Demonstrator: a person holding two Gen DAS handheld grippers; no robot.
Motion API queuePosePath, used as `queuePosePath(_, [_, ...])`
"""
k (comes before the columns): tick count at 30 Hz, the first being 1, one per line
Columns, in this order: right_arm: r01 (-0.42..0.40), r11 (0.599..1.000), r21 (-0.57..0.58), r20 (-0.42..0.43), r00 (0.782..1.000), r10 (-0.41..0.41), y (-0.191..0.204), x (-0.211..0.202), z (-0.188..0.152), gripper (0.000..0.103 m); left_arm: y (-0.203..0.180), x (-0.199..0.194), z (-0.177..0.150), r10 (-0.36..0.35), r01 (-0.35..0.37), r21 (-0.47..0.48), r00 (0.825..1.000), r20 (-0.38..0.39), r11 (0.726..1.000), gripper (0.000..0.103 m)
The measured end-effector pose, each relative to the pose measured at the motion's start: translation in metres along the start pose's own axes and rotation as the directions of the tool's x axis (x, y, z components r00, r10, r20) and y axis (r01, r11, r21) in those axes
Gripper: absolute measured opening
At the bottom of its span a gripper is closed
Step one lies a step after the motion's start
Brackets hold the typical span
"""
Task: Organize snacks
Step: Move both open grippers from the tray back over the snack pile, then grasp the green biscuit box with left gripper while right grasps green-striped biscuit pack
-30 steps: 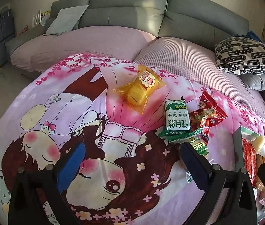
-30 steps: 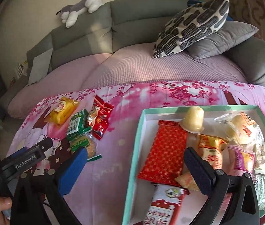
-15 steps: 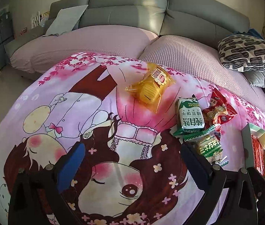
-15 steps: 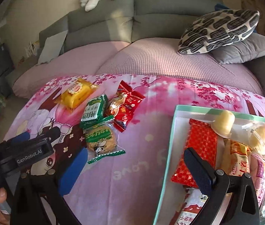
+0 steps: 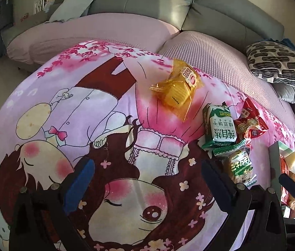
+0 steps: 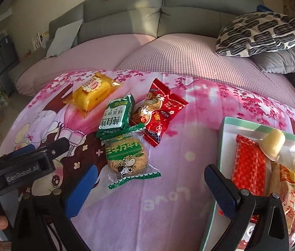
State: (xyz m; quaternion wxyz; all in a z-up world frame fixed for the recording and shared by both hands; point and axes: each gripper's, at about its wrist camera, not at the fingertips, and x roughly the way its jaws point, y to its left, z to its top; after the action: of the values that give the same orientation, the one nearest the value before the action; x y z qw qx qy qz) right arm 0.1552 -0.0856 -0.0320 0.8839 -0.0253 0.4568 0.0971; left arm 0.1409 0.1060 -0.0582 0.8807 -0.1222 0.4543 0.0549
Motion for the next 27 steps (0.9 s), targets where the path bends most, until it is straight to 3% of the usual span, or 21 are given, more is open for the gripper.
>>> queuePosePath(9, [0.021, 0.999, -0.039, -0.032, 0.999, -0.023, 0.009, 0.027, 0.003, 0.102, 0.004, -0.004, 0.021, 0.007, -0.007, -0.01, 1.0, 0.03, 1.0, 0.101])
queuePosePath(11, [0.019, 0.999, -0.041, -0.04, 0.999, -0.021, 0.009, 0.031, 0.003, 0.095, 0.005, -0.005, 0.025, 0.0, 0.0, -0.01, 0.999, 0.044, 1.0, 0.101])
queuePosePath(18, [0.011, 0.999, -0.052, -0.044, 0.999, -0.014, 0.013, 0.042, 0.005, 0.089, -0.001, 0.001, 0.027, -0.037, 0.037, -0.002, 0.999, 0.028, 0.999, 0.101])
queuePosePath(25, [-0.007, 0.999, -0.036, -0.027, 1.0, 0.006, 0.014, 0.043, 0.008, 0.071, -0.012, 0.001, 0.027, -0.066, 0.066, 0.025, 0.997, 0.029, 0.998, 0.101])
queuePosePath(27, [-0.005, 1.0, -0.028, -0.027, 1.0, 0.004, 0.011, 0.042, 0.008, 0.069, -0.016, 0.001, 0.027, -0.069, 0.068, 0.031, 0.997, 0.029, 0.997, 0.101])
